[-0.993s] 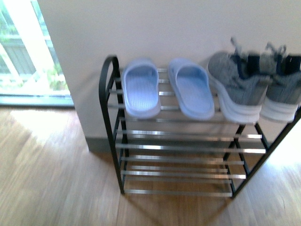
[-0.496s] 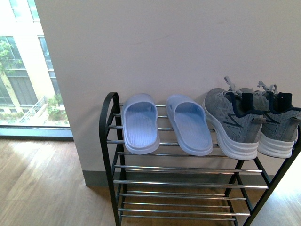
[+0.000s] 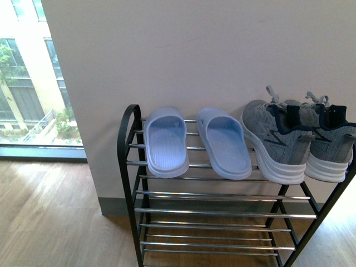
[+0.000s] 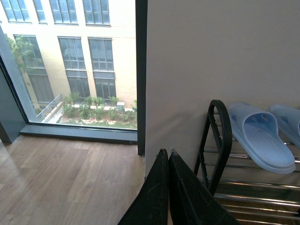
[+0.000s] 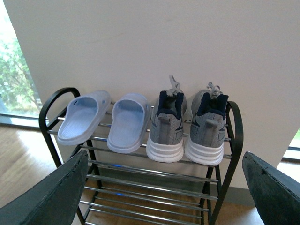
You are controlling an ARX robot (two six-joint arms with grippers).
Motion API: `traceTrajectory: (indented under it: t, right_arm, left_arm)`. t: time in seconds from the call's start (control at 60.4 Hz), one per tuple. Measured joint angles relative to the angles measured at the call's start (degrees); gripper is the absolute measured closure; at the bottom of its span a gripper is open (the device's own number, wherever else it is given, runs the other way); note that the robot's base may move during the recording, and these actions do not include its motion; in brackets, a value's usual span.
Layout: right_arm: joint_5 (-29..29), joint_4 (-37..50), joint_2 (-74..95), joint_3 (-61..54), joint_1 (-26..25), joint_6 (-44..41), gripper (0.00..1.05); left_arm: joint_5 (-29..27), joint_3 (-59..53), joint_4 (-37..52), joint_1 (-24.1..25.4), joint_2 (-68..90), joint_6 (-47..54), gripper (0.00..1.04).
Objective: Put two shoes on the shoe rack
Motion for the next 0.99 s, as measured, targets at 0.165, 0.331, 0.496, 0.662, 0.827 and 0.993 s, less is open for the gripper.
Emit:
traceTrajectory:
  t: [0.165,0.331,0.496,0.662,0.827,0.993]
  right_arm:
    - [0.00,0.00,0.00,0.00,0.00,0.00,0.09]
    - [0.00,0.00,0.00,0.00,0.00,0.00,0.09]
    - [0.00,-0.02,0.00,0.00,0.00,0.00,0.09]
    - [0.00,0.00,0.00,0.00,0.00,0.00,0.09]
    - [0.00,0.00,0.00,0.00,0.00,0.00,0.09]
    - [0.00,0.00,0.00,0.00,0.00,0.00,0.09]
  left_arm:
    - [0.00,-0.02,-4.90,0.00,-5.18,-0.02,1.03]
    - [0.00,-0.02,-9.05,0.00,-9.51,-0.02,1.03]
    - [0.00,-0.02,-13.25,0.00,-13.77,-0.02,1.03]
    - [0.00,-0.02,-16.90,0.00,-17.55,-0.02,1.03]
    - [0.00,-0.02,-19.91,0.00,-20.44,-0.02,1.03]
    - [0.00,0.00,-29.38,0.02,-29.16,-0.02,1.03]
